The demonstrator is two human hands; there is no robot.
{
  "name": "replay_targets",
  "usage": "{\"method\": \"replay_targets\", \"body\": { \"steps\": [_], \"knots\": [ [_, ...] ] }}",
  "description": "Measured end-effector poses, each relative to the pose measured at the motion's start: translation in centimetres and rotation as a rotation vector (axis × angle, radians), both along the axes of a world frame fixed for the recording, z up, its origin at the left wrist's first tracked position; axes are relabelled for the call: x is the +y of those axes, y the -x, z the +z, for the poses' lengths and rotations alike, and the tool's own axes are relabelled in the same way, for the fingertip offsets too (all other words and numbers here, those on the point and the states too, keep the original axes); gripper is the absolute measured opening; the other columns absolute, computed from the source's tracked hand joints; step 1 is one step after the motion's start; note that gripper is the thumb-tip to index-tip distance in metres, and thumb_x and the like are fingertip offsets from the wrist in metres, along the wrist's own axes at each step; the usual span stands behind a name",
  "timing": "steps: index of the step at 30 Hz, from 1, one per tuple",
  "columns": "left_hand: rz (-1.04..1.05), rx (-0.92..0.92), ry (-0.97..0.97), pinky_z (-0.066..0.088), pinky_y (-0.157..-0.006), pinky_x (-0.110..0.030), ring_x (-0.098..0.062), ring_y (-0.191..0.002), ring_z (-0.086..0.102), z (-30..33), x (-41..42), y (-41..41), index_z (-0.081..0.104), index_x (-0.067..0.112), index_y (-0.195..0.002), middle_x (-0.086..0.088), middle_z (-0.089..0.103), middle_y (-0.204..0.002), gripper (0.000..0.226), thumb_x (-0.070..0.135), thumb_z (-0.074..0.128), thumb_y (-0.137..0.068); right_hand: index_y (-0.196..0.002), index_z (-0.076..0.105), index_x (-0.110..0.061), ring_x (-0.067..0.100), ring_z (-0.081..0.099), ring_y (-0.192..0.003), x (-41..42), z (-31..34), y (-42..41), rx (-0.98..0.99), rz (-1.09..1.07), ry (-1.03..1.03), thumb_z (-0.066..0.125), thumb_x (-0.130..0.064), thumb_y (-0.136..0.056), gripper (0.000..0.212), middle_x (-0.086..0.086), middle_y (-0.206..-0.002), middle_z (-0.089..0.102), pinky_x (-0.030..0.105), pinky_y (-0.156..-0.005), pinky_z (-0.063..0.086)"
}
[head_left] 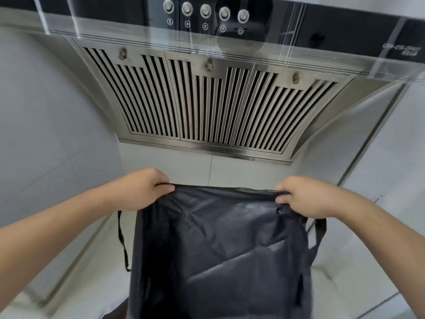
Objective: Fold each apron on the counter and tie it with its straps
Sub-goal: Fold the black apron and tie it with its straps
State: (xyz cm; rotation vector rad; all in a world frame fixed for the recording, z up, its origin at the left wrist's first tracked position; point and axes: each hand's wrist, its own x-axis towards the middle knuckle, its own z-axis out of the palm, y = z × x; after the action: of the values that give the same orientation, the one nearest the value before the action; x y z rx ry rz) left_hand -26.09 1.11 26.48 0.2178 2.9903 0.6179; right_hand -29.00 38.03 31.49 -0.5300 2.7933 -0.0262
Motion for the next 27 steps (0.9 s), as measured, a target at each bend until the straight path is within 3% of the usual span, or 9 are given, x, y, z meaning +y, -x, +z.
{"method": "replay_targets", "body": {
  "steps": [9,12,14,17,19,22,23,24,27],
  "knots": [
    [0.014,-0.016,0.059,0.046,-0.07,-0.036,-0.019,-0.067,0.054,0.9,-0.2,0.8,0.054,0.008,-0.077,0.002,0.057,-0.069,0.046,0.042,0.053,-0.107,-0.075,0.056,-0.027,0.02,0.059,-0.079,-0.2,0.9,1.1,-0.028,0.033,-0.051,0.056,-0.025,-0.106,0.031,-0.004,-0.078,0.062,0.036,-0.073,0.047],
    [0.201,0.467,-0.231,0.049,-0.068,-0.036,-0.013,-0.071,0.06,1.7,0.7,0.6,0.064,0.018,-0.085,0.002,0.065,-0.073,0.029,0.035,0.054,-0.107,-0.08,0.059,-0.041,0.017,0.06,-0.074,-0.2,1.9,1.3,0.518,-0.013,0.424,0.055,-0.015,-0.101,0.034,-0.009,-0.073,0.062,0.037,-0.066,0.048],
    [0.122,0.523,-0.314,0.047,-0.064,-0.033,-0.006,-0.069,0.058,1.7,1.3,0.3,0.061,0.023,-0.086,0.007,0.063,-0.072,0.026,0.034,0.051,-0.107,-0.089,0.056,-0.031,0.024,0.06,-0.071,-0.7,1.4,0.5,0.776,0.007,0.583,0.05,-0.014,-0.1,0.021,-0.004,-0.073,0.062,0.042,-0.063,0.05],
    [-0.145,-0.147,0.083,0.051,-0.078,-0.037,-0.012,-0.075,0.06,-0.1,0.7,0.4,0.06,0.019,-0.084,0.005,0.066,-0.077,0.024,0.033,0.058,-0.105,-0.089,0.06,-0.035,0.019,0.063,-0.076,-1.7,-0.5,-0.6,0.051,0.107,0.015,0.055,-0.021,-0.102,0.019,-0.008,-0.081,0.066,0.039,-0.071,0.055],
    [-0.138,-0.14,0.17,0.051,-0.084,-0.036,-0.017,-0.086,0.065,-0.7,0.0,0.5,0.066,0.02,-0.088,0.008,0.069,-0.083,0.02,0.031,0.061,-0.104,-0.096,0.066,-0.031,0.013,0.066,-0.081,-1.3,-1.1,-0.8,-0.176,0.082,-0.126,0.057,-0.02,-0.102,0.015,-0.011,-0.086,0.068,0.034,-0.075,0.055],
    [0.175,0.513,-0.224,0.049,-0.073,-0.038,-0.017,-0.08,0.063,0.0,-0.2,0.6,0.066,0.022,-0.091,0.004,0.069,-0.081,0.022,0.032,0.055,-0.107,-0.1,0.065,-0.024,0.026,0.064,-0.084,-0.1,-1.2,0.8,0.614,0.029,0.412,0.047,-0.008,-0.093,0.025,-0.006,-0.085,0.067,0.043,-0.073,0.054],
    [0.165,0.533,-0.272,0.047,-0.07,-0.037,-0.011,-0.076,0.06,0.3,0.0,0.5,0.065,0.023,-0.089,0.006,0.067,-0.078,0.023,0.033,0.054,-0.107,-0.096,0.063,-0.024,0.026,0.061,-0.079,-0.2,-1.2,0.8,0.739,0.015,0.486,0.048,-0.007,-0.094,0.023,-0.005,-0.081,0.066,0.042,-0.069,0.052],
    [0.054,0.374,-0.223,0.046,-0.069,-0.036,-0.006,-0.074,0.059,0.6,-0.2,0.6,0.065,0.023,-0.087,0.006,0.066,-0.077,0.024,0.033,0.055,-0.107,-0.094,0.063,-0.025,0.024,0.061,-0.078,-0.4,-0.9,0.8,0.646,0.058,0.422,0.05,-0.008,-0.096,0.021,-0.007,-0.081,0.065,0.041,-0.068,0.051],
    [-0.171,-0.3,0.198,0.048,-0.075,-0.034,-0.007,-0.07,0.058,-0.5,-0.2,0.0,0.063,0.02,-0.078,0.0,0.069,-0.08,0.028,0.034,0.062,-0.102,-0.099,0.067,-0.027,0.017,0.067,-0.071,-1.3,-1.7,-0.3,-0.223,0.04,-0.123,0.058,-0.022,-0.102,0.011,-0.006,-0.088,0.07,0.038,-0.075,0.057]
  ]
}}
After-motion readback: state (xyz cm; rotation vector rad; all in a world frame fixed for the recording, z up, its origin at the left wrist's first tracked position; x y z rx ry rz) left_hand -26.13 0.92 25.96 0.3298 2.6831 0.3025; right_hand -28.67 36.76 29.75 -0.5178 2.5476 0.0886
